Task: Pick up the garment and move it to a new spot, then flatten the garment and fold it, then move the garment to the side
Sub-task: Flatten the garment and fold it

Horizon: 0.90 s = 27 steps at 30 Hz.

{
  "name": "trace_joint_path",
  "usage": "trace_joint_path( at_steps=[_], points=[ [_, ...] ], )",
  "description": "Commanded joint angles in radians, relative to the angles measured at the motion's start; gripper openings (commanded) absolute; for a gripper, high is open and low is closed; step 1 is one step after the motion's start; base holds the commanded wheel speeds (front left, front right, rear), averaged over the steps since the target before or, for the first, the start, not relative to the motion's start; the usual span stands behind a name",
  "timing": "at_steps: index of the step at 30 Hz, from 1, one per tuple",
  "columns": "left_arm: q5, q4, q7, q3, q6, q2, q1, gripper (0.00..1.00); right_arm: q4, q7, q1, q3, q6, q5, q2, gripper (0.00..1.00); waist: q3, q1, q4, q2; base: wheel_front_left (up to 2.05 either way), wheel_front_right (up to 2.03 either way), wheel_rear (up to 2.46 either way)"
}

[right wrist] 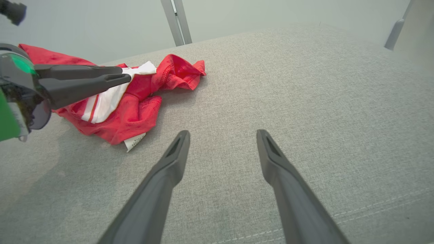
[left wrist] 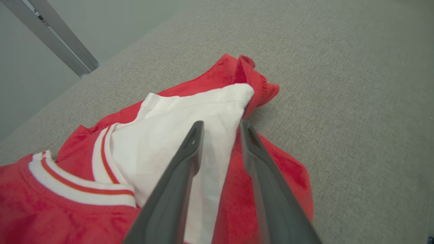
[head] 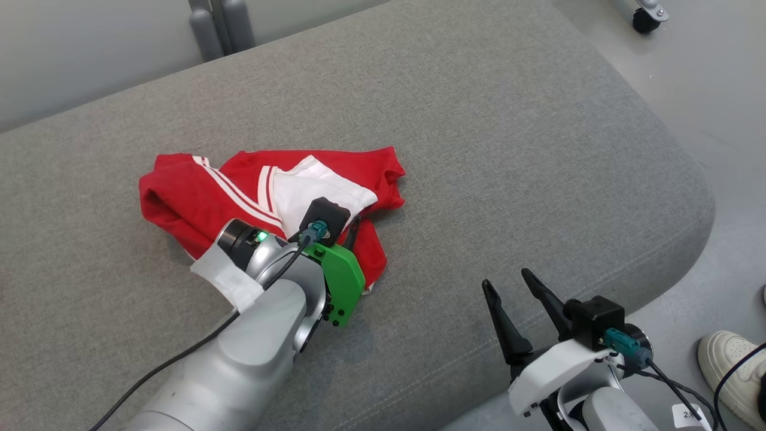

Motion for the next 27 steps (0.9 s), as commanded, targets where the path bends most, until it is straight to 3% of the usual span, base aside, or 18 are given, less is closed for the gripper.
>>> trace_joint_path(
  at_steps=[1,5,7,12,13,14,23,27],
  points=[
    [-0.007,0.009,-0.003,-0.006,0.003,-0.002,-0.015,0.65,0.002,0.003,-0.009,0.003,0.0,-0.006,-0.001,1.0,-0.002,0.0,0.0,0.0,0.0,0.0,0.0],
    [-0.012,0.027,-0.003,-0.012,-0.003,-0.008,-0.02,0.77,0.003,0.003,-0.009,0.007,0.0,-0.009,-0.001,1.0,-0.001,0.0,-0.007,0.0,0.0,0.0,0.0],
    [-0.014,0.035,-0.006,-0.013,0.001,-0.01,-0.024,0.73,0.002,0.004,-0.009,0.009,0.0,-0.008,-0.001,1.0,0.002,0.0,-0.012,0.0,0.0,0.0,0.0],
    [-0.023,0.057,-0.008,-0.007,0.014,-0.013,-0.039,0.36,-0.001,0.001,-0.01,0.011,0.0,-0.002,-0.001,1.0,0.011,0.0,-0.022,0.0,0.0,0.0,0.0],
    [-0.024,0.062,-0.008,-0.006,0.013,-0.013,-0.043,0.24,-0.001,0.0,-0.011,0.011,0.0,0.0,-0.001,1.0,0.013,0.0,-0.023,0.0,0.0,0.0,0.0],
    [-0.027,0.067,-0.007,-0.006,0.012,-0.013,-0.046,0.0,0.0,-0.002,-0.011,0.01,0.0,0.001,-0.001,1.0,0.015,0.0,-0.023,0.0,0.0,0.0,0.0],
    [-0.069,0.074,-0.046,0.029,0.023,-0.016,-0.071,0.0,0.009,-0.011,-0.011,-0.014,0.0,0.001,-0.001,1.0,0.015,0.0,0.011,0.0,0.0,0.0,0.0],
    [-0.112,0.053,-0.104,0.093,0.052,0.001,-0.083,0.0,0.014,-0.013,-0.008,-0.027,0.0,-0.003,-0.001,1.0,0.0,0.0,0.053,0.0,0.0,0.0,0.0]
  ],
)
